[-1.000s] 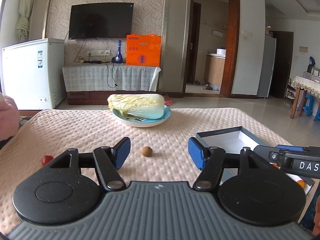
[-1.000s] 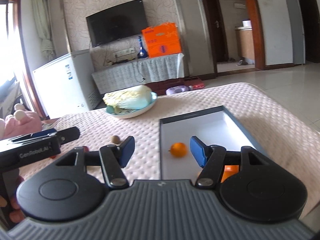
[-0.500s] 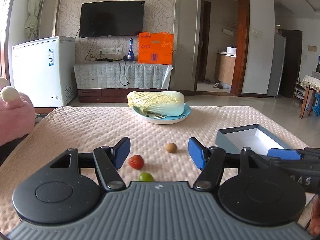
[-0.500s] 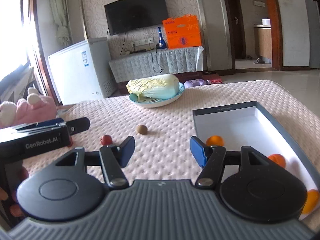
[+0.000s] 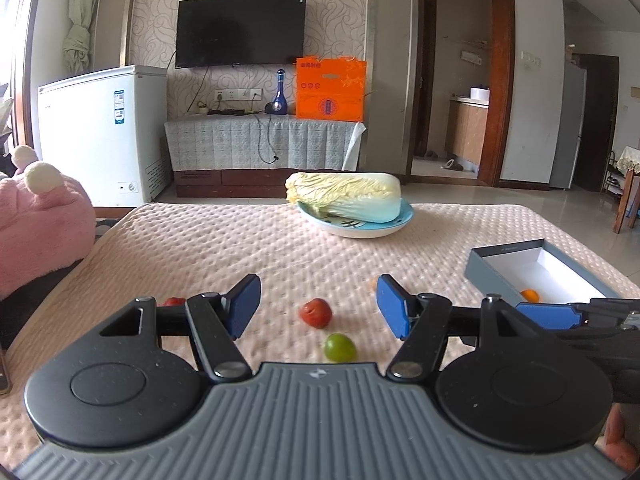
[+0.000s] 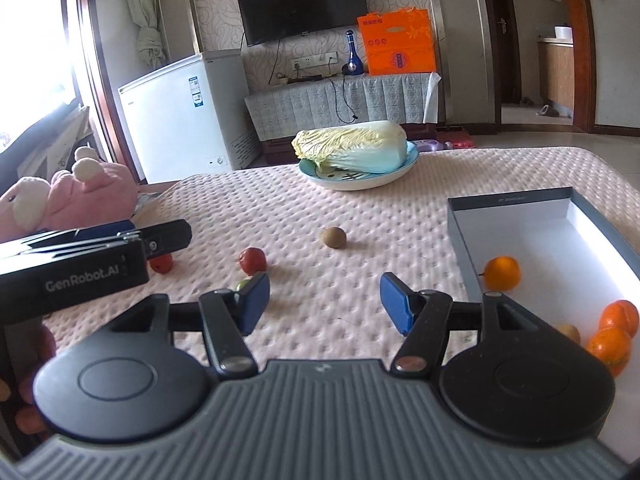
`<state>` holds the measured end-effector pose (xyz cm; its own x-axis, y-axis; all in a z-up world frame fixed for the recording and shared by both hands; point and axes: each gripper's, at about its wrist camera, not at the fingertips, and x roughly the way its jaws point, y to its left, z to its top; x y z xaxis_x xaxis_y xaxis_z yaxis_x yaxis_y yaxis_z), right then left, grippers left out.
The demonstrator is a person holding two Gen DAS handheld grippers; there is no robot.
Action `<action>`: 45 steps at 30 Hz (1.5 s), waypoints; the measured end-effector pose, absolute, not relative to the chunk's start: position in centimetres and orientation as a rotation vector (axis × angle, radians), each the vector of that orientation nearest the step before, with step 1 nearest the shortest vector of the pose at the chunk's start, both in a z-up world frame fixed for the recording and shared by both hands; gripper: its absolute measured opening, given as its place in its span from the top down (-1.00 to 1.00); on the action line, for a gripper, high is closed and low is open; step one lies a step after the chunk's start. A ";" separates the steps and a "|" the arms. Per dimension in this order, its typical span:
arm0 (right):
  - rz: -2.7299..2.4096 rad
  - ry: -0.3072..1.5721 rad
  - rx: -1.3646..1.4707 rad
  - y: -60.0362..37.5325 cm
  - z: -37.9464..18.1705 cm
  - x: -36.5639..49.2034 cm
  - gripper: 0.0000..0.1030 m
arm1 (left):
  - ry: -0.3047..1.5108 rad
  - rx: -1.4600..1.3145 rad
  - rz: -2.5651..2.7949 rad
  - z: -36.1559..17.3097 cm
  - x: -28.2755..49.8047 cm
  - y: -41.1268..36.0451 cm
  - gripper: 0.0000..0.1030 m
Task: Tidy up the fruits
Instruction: 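Move both tools back toward the remaining fruits on the quilt, then grasp the green tomato with the right tool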
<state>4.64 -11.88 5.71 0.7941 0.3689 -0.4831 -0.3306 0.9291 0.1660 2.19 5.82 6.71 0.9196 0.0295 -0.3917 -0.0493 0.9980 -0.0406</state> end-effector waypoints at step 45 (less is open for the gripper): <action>0.565 0.679 -0.137 -2.3 1.0 10.4 0.46 | 0.509 -0.095 0.111 3.5 5.1 10.7 -0.35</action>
